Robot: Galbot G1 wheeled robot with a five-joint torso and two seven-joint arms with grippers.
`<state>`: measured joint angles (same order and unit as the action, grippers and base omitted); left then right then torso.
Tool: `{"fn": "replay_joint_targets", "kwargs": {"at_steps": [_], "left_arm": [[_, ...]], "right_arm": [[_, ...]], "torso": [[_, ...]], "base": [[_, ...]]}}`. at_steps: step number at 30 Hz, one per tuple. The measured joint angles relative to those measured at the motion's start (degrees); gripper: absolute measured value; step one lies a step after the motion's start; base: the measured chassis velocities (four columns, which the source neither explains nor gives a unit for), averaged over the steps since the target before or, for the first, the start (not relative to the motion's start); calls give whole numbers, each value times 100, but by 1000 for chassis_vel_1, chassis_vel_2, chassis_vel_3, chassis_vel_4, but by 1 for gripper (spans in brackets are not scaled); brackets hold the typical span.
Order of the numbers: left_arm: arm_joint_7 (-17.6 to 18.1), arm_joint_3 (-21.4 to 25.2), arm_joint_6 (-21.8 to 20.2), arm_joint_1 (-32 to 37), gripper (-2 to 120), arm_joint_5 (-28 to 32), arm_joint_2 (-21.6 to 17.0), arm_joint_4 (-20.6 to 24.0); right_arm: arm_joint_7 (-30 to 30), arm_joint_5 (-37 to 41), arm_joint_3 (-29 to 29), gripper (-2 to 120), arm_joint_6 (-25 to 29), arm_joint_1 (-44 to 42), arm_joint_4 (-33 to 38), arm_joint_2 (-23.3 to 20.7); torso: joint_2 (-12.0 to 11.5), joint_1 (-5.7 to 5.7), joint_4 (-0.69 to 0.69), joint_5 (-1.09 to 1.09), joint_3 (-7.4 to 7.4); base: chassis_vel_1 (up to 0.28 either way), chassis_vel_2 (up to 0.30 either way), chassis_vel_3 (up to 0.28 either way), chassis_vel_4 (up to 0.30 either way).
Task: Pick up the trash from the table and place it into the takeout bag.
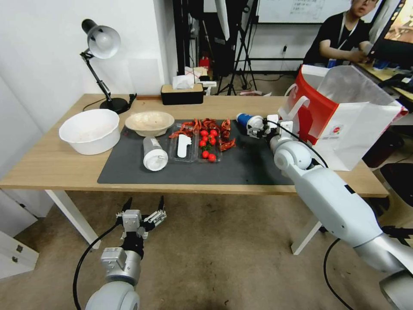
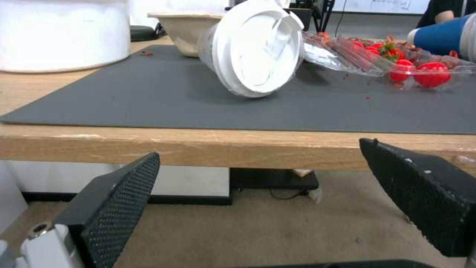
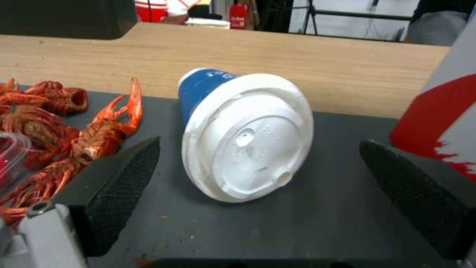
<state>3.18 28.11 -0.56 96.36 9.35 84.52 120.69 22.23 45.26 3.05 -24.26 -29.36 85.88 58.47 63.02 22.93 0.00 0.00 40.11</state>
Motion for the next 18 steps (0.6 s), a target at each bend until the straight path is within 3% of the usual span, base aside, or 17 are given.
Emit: {"fn": "replay_joint_targets", "kwargs": {"at_steps": [3,18], "left_arm": [[-1,17,0,2,100,-1,-3,0],[-4,5,0,16,100,-24,18,4]], "right_arm": [[-205,29,114,100,-27,264,-369,76],[-665,45,384,100,-131,706,-929,50]], "torso": [[0,0,0,0,0],[0,-1,0,0,-1]], "base": [[0,0,0,0],[0,0,0,0]]}}
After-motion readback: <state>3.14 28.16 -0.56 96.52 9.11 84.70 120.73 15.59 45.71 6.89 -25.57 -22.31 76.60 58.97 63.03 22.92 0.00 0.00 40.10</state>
